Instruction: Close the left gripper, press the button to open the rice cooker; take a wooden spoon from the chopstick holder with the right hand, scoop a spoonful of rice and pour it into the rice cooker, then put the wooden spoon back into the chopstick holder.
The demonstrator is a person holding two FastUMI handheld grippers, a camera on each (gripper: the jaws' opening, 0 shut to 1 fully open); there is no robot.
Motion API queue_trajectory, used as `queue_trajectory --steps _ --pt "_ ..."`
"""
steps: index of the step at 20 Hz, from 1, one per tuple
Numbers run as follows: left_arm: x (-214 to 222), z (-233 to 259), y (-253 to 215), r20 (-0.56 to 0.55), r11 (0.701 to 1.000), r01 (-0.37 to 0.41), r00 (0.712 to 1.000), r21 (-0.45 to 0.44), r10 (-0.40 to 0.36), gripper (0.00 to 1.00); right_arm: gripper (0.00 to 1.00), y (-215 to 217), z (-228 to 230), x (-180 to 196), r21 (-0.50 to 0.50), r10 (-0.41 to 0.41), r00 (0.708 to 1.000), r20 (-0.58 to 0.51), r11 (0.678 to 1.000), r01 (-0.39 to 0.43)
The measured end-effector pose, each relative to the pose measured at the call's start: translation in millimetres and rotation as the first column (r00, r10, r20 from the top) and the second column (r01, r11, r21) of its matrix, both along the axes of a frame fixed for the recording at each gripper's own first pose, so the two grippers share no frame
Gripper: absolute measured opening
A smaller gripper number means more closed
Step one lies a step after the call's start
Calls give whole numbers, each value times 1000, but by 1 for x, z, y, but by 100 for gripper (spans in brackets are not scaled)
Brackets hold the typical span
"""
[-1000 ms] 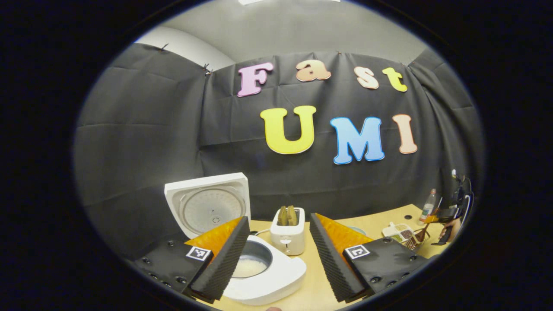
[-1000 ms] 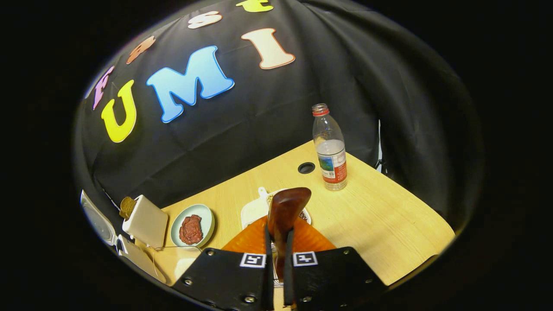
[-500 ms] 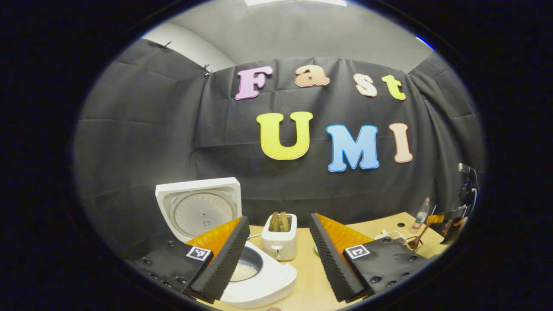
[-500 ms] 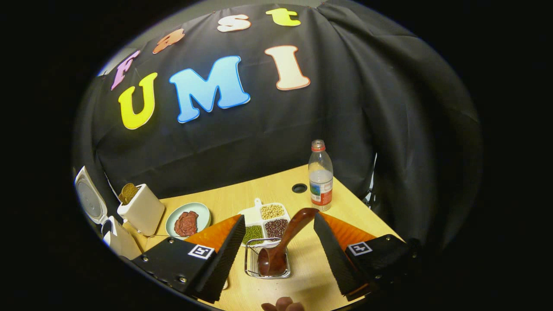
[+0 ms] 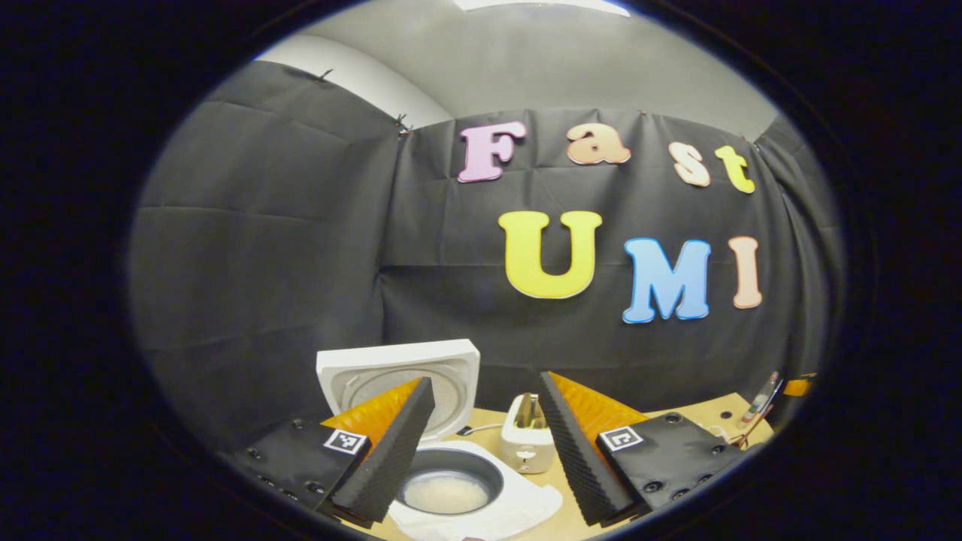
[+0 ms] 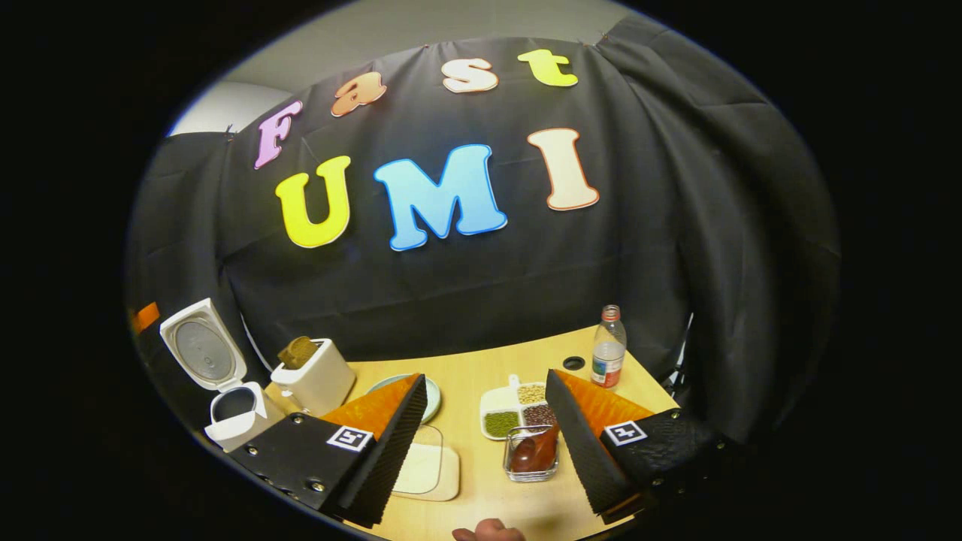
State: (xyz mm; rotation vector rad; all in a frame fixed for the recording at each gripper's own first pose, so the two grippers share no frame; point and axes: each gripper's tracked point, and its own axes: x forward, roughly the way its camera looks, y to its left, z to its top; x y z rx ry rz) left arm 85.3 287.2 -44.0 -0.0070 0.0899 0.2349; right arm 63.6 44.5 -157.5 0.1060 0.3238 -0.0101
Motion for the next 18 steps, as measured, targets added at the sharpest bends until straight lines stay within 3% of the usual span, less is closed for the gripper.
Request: queue_trajectory --steps 4,8,10,18 --pt "32 8 55 -23 996 -81 997 -32 80 99 96 21 4 4 13 60 998 0 998 -60" --pt "75 7 103 -44 985 -155 987 -77 152 96 96 28 3 3 32 68 998 -12 997 -67" --pt "95 5 122 -50 978 -177 984 -112 173 96 96 30 4 6 36 69 997 -16 997 -69" --pt "171 -28 179 -137 963 -245 964 -112 230 96 96 26 -2 18 35 46 998 -32 998 -45"
